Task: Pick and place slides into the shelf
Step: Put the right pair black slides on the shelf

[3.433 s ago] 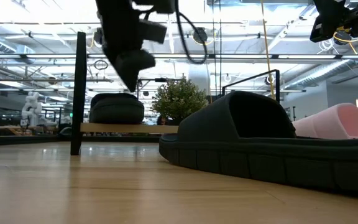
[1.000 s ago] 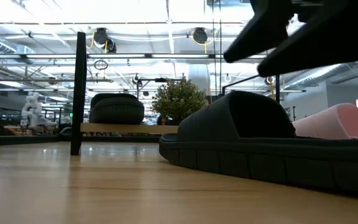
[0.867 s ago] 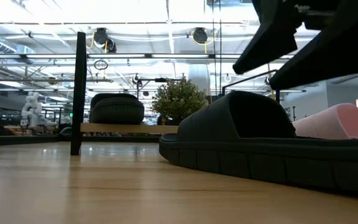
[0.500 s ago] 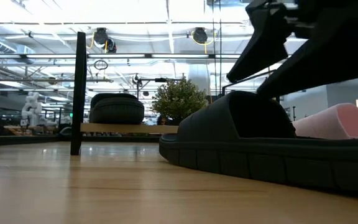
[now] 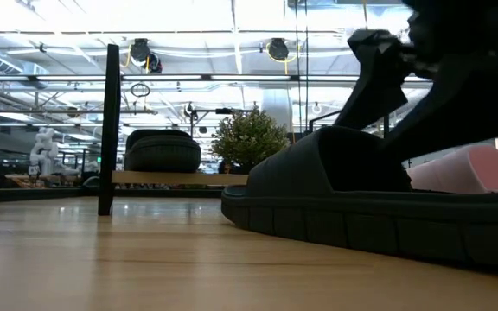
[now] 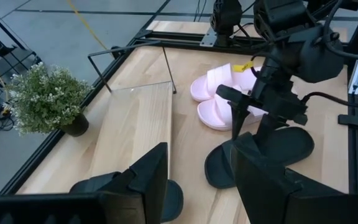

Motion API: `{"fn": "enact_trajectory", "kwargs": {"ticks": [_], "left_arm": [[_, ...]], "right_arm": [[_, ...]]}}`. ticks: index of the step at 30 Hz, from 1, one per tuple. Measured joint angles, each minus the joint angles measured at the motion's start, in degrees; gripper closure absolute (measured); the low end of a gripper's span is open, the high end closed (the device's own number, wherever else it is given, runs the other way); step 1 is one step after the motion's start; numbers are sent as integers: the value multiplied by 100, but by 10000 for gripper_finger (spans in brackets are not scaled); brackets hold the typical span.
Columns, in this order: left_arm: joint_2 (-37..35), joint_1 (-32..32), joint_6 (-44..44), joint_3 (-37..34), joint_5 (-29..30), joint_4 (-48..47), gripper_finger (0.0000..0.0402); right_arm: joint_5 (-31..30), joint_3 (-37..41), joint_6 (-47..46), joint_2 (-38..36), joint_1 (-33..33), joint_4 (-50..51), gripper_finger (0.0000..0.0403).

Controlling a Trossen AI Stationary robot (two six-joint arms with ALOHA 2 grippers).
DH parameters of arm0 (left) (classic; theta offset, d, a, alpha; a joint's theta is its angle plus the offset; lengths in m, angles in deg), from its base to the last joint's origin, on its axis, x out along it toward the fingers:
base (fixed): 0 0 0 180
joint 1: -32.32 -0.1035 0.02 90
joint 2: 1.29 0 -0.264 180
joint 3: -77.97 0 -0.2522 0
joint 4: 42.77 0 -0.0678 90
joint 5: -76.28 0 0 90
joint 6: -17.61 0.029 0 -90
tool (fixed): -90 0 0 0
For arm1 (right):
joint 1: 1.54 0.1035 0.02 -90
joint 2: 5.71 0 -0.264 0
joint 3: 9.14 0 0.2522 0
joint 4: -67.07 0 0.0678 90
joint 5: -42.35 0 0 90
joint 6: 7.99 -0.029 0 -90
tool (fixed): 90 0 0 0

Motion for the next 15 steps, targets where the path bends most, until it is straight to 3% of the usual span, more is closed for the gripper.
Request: {"fn": "enact_trajectory", "kwargs": {"ticks": [7, 15], "left_arm": [[0, 0, -2, 0, 43, 4, 227], [0, -4, -9, 0, 44, 4, 227]], "right_arm": [[-26, 232, 46, 0, -98, -412, 195], [4, 240, 409, 0, -35, -820, 288]]}}
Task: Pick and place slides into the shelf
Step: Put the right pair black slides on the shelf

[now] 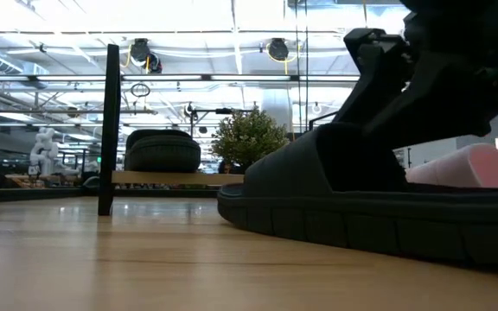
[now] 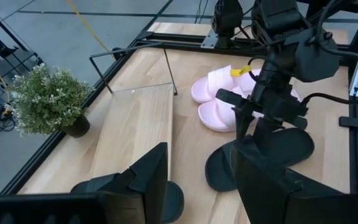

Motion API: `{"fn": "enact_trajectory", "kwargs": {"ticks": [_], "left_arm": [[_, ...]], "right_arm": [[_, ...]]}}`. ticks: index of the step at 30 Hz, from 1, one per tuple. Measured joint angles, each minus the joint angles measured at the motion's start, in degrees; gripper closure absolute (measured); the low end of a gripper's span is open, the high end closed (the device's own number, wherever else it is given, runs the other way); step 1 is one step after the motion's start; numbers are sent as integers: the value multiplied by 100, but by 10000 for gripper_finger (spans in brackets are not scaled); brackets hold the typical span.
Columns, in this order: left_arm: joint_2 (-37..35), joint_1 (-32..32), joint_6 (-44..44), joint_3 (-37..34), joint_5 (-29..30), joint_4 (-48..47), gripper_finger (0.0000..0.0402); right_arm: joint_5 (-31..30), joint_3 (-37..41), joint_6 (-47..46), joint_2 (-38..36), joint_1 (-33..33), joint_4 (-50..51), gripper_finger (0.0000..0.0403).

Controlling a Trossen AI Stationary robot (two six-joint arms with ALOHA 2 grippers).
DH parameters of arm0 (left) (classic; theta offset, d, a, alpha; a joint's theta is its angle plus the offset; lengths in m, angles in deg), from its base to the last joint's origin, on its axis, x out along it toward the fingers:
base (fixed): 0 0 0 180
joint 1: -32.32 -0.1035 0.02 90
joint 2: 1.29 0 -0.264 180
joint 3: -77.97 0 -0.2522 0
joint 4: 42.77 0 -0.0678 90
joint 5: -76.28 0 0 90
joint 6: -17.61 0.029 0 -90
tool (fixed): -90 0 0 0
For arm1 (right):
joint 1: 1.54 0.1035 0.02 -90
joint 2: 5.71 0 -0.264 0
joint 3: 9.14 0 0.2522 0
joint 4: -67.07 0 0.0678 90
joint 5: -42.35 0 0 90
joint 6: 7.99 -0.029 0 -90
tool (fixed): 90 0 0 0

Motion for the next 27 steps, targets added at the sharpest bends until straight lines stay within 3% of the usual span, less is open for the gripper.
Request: {"fn": "enact_trajectory", "kwargs": {"ticks": [7, 15, 21, 25, 27], "left_arm": [[0, 0, -9, 0, 0, 0, 227], [0, 0, -11, 0, -2, 0, 227], [0, 0, -9, 0, -50, -6, 227], [0, 11, -7, 0, -52, -19, 227], [0, 11, -7, 0, -52, -17, 227]], "right_arm": [[-1, 1, 18, 0, -2, -19, 390], [-50, -392, -102, -174, 41, 173, 398], [-1311, -1172, 235, -322, 124, 1262, 399], [-2169, -1402, 1091, -331, -71, 1193, 400], [-2252, -1408, 1464, -332, -300, 1051, 400]]}}
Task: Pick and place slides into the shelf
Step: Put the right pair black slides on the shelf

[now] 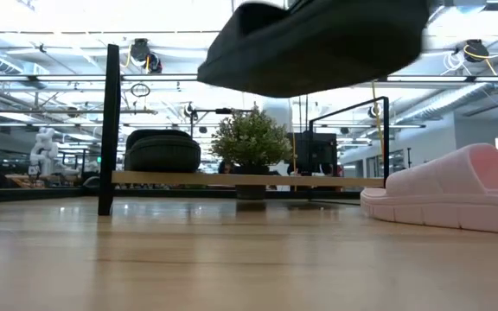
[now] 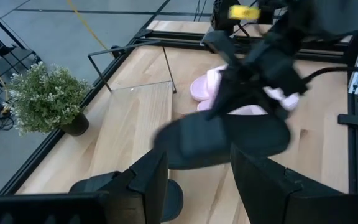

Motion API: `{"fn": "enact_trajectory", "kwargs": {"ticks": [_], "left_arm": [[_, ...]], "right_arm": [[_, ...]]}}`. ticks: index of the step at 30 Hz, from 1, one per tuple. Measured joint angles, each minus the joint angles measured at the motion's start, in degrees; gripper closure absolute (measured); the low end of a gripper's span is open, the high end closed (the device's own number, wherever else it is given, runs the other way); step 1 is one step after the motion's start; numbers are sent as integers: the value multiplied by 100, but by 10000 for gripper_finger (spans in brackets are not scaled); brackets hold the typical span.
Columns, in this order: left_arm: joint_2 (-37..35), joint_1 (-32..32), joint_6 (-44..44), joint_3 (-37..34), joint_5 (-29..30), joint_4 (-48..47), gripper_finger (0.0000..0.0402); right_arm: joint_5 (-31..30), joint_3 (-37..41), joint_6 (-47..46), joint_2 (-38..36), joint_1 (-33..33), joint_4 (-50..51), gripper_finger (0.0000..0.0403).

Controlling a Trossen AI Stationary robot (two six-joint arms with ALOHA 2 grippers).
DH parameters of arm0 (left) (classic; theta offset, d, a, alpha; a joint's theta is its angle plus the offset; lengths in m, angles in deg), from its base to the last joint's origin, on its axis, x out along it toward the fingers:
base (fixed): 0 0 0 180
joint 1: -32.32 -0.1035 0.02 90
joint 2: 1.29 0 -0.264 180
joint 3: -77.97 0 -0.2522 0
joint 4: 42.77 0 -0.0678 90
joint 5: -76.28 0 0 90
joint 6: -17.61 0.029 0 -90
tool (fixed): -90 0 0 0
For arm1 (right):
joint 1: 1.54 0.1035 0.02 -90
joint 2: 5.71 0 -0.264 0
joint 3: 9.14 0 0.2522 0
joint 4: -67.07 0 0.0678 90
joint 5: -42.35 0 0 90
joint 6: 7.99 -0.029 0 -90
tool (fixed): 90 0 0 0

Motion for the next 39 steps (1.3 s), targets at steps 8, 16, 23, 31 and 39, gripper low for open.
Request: {"fn": "enact_trajectory", "kwargs": {"ticks": [8, 16, 23, 31, 39], "left_arm": [[0, 0, 17, 0, -4, 0, 227], [0, 0, 142, 0, -13, -2, 227], [1, 0, 407, 0, -17, -7, 227], [2, 0, 589, 0, -17, -9, 227], [2, 0, 638, 0, -13, -12, 227]], "right_arm": [[223, 0, 440, 2, -1184, -173, 401], [1058, 184, 672, 7, -1995, -519, 401], [1382, 593, 1359, 9, -2341, -1649, 402], [1609, 671, 1606, 9, -2644, -1895, 402], [1994, 671, 1511, 149, -2845, -2001, 402]]}}
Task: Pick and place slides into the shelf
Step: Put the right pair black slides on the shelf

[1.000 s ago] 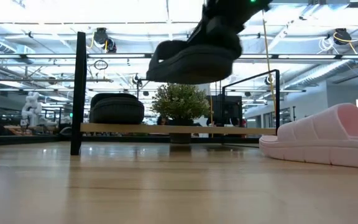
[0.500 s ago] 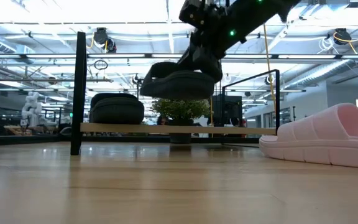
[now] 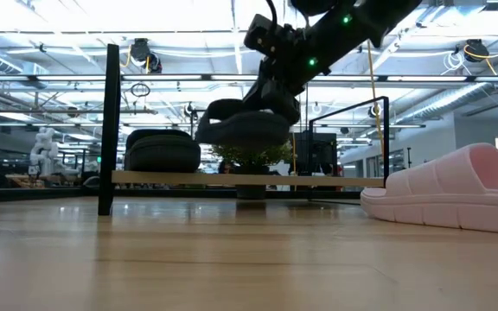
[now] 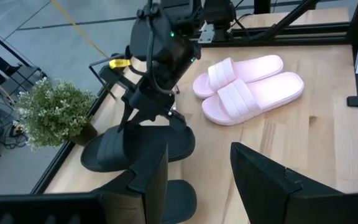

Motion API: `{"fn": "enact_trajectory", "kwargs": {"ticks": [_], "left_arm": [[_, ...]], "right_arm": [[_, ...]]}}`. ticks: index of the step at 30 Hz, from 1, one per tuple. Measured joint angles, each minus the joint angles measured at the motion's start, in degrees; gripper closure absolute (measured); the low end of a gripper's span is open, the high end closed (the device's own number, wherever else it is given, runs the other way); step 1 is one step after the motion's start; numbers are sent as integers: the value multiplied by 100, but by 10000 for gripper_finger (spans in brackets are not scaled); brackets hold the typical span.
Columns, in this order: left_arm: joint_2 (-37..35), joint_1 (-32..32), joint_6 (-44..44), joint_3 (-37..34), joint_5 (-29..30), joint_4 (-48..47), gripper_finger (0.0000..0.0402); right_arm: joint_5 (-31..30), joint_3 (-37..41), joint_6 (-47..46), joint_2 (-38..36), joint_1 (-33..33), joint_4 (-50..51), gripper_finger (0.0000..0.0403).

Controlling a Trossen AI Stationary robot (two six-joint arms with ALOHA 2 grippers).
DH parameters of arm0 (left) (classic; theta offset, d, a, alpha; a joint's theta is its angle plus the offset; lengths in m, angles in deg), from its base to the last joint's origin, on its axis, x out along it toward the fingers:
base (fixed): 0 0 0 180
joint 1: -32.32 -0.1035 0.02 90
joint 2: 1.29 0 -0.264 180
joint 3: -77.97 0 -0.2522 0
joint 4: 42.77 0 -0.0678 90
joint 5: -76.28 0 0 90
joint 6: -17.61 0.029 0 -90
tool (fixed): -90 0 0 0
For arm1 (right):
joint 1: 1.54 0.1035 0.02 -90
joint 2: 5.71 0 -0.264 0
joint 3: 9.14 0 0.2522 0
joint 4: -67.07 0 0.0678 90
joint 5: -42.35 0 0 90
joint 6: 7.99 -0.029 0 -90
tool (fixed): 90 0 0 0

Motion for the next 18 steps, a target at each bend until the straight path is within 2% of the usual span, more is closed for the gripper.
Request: {"fn": "enact_trajectory", "kwargs": {"ticks": [10, 18], "left_arm": [[0, -7, 79, -2, 13, 0, 227], [0, -7, 79, -2, 15, 1, 227]], "right_arm": [[97, -1, 266, 439, 0, -599, 402], [110, 0, 220, 463, 0, -578, 402]]}}
